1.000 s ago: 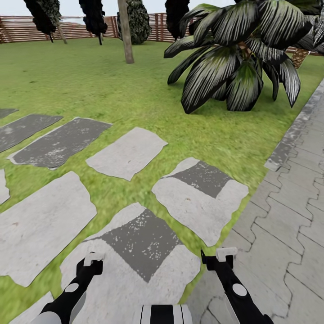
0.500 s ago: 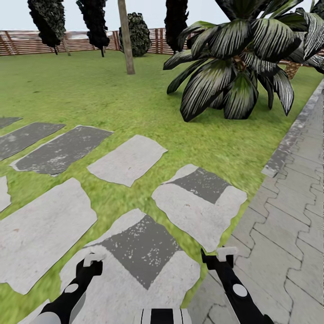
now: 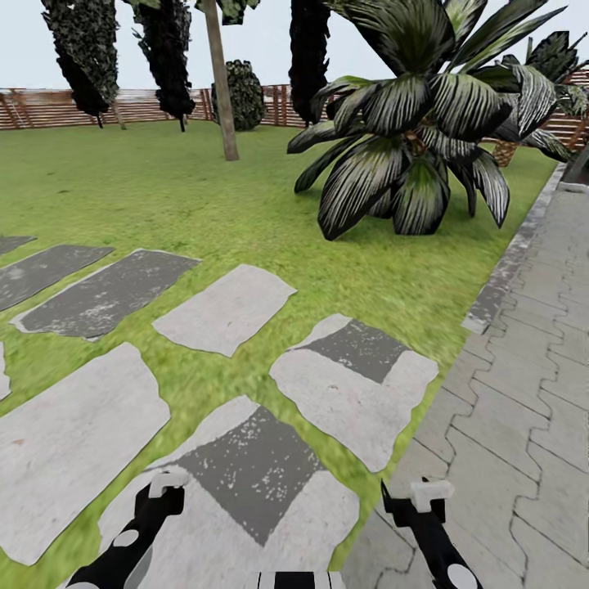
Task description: In the garden, pick up the pesticide atomizer on the floor and spray pesticide onto both trees until each tree trunk is fully covered.
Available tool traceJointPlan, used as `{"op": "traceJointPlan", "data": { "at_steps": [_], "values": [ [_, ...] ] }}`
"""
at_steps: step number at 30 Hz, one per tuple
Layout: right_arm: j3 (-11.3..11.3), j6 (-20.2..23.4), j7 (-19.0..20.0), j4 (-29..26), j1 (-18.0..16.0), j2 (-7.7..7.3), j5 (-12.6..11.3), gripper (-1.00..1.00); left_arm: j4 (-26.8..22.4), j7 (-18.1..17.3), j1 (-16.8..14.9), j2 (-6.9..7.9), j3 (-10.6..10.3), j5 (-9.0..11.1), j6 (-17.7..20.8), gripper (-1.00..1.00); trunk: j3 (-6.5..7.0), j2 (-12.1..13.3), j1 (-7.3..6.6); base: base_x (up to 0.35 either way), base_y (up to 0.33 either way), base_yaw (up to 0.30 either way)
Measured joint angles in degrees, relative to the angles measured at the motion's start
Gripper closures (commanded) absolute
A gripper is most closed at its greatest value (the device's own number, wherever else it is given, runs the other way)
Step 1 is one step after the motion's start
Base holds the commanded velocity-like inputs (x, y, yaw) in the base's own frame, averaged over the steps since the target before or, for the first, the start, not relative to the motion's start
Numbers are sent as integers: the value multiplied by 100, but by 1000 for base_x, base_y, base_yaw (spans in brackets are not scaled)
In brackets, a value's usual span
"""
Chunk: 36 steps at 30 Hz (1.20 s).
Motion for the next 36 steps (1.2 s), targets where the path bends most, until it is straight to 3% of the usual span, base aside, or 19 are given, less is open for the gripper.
{"op": "traceJointPlan", "data": {
  "at_steps": [15, 19, 24, 36],
  "values": [
    [-19, -291, -9, 965, 151, 6, -10, -100, -35, 34, 239, 13, 8, 6, 1, 100, 422, 20, -39, 0, 0, -49],
    [-8, -372, -8, 992, 151, 31, -8, -100, -28, 30, 242, 10, 8, 7, 1, 100, 495, 180, -126, 0, 0, 0],
    [-15, -938, -1, 1181, 152, 8, -9, -100, -16, 26, 243, 7, 8, 6, 2, 100, 585, 380, -235, 0, 0, 0],
    [-8, -961, -1, 1317, 151, 13, 0, -100, 8, 24, 242, -14, 6, 5, 1, 100, 825, 861, -499, 0, 0, 128]
  ]
}}
